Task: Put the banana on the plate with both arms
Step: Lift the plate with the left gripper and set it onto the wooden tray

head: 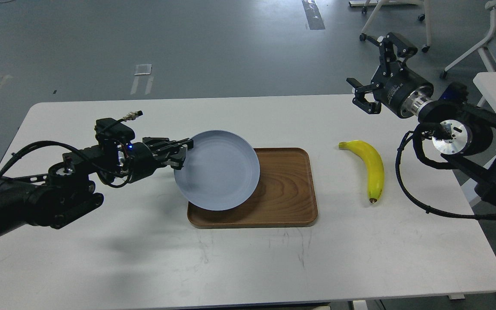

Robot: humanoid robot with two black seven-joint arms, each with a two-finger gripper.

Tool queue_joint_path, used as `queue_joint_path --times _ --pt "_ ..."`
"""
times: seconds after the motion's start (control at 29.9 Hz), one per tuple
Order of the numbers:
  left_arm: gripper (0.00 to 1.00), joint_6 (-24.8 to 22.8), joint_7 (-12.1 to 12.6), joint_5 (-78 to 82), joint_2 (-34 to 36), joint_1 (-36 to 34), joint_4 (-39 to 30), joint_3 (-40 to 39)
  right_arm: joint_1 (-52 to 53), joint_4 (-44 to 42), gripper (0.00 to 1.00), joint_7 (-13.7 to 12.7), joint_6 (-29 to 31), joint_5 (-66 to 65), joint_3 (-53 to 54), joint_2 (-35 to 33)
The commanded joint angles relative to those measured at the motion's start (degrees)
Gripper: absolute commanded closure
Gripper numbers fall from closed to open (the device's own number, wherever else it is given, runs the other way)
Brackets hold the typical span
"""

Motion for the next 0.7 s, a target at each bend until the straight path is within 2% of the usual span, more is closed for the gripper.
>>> queue_joint_path --times 0.0,0.33,0.6,0.64,0.67 --pt "1.00 -1.5 0.0 0.0 -4.4 -0.2 3.5 0.2 -0.1 0.2 0.01 0.0 0.0 0.0 0.1 -0.9" --pt "1.00 -2.1 0.0 -0.4 -10.8 0.6 9.3 1.3 -0.3 1.0 0.01 0.0 0.0 0.0 0.1 -2.0" --pt "1.00 -2.3 0.0 -1.3 -11.2 0.8 9.9 1.3 -0.3 1.0 0.01 0.0 0.0 0.0 0.1 -1.9" --pt "0.76 -2.5 0.0 -1.7 -11.4 0.6 9.6 1.1 -0.3 1.0 0.01 0.0 0.0 -0.1 0.0 -1.9" --pt "0.59 -2.7 0.0 -2.1 -11.5 0.6 9.5 0.6 -0.3 1.0 0.01 0.0 0.0 -0.1 0.0 -1.9"
